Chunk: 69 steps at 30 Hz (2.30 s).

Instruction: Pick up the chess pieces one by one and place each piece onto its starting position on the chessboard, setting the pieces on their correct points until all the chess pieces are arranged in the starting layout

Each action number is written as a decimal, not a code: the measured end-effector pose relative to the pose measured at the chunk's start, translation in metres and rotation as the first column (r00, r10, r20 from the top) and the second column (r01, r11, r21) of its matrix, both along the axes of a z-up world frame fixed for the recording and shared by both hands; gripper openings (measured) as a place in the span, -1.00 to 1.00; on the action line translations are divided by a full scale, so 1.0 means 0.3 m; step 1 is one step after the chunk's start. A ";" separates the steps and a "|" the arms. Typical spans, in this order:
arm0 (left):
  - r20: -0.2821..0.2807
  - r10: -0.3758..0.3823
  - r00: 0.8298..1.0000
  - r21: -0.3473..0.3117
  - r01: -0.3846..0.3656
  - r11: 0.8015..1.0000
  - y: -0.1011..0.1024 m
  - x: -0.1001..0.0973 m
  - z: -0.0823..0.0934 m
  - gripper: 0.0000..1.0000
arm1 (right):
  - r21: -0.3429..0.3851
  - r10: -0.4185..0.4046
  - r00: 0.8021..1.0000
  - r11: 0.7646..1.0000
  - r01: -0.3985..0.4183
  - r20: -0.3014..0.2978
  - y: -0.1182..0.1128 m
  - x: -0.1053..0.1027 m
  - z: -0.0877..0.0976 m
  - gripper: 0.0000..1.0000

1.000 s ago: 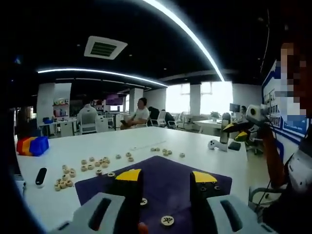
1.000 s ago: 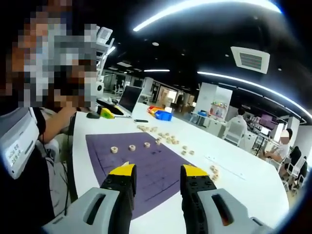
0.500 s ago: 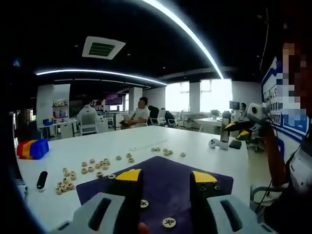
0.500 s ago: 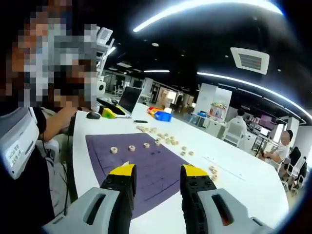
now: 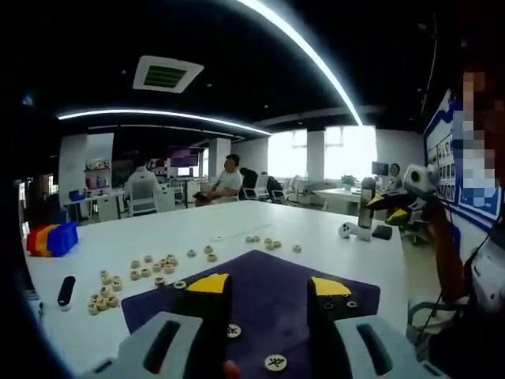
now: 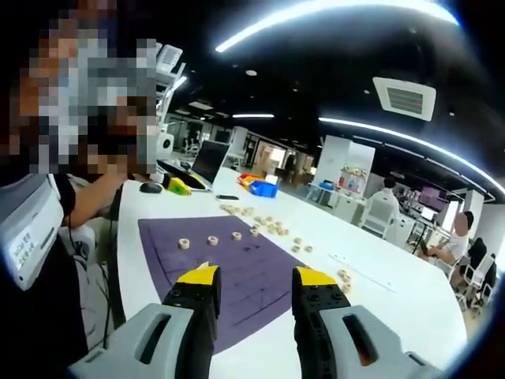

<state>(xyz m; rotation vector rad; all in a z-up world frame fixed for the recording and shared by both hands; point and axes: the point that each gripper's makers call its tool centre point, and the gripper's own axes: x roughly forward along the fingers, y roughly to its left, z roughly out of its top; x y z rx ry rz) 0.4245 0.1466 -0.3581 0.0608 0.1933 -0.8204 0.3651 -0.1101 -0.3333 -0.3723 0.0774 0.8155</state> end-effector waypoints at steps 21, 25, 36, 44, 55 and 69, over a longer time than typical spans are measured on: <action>-0.086 0.070 0.994 0.148 -0.057 0.987 0.001 0.268 -0.044 -0.22 | 0.005 -0.005 1.000 1.000 0.005 -0.003 -0.007 0.005 -0.005 -0.26; -0.100 0.076 0.992 0.169 -0.058 0.984 -0.012 0.316 -0.045 -0.22 | 0.004 -0.001 1.000 1.000 0.001 -0.003 -0.007 0.002 -0.007 -0.26; -0.159 0.143 0.977 0.225 -0.105 0.969 -0.056 0.531 -0.075 -0.34 | 0.001 -0.002 1.000 1.000 0.002 -0.008 0.000 0.008 -0.014 -0.26; -0.272 0.258 0.927 0.335 -0.160 0.928 -0.111 0.779 -0.176 -0.34 | -0.002 -0.012 1.000 1.000 0.012 -0.001 -0.008 0.008 -0.011 -0.27; -0.390 0.426 0.817 0.410 -0.260 0.874 -0.140 1.001 -0.322 -0.39 | 0.023 -0.039 0.999 0.999 0.039 -0.002 -0.018 0.036 0.000 -0.27; -0.384 0.547 0.744 0.466 -0.356 0.810 -0.049 1.134 -0.394 -0.36 | 0.034 -0.045 0.999 0.998 0.045 -0.011 -0.032 0.052 -0.002 -0.27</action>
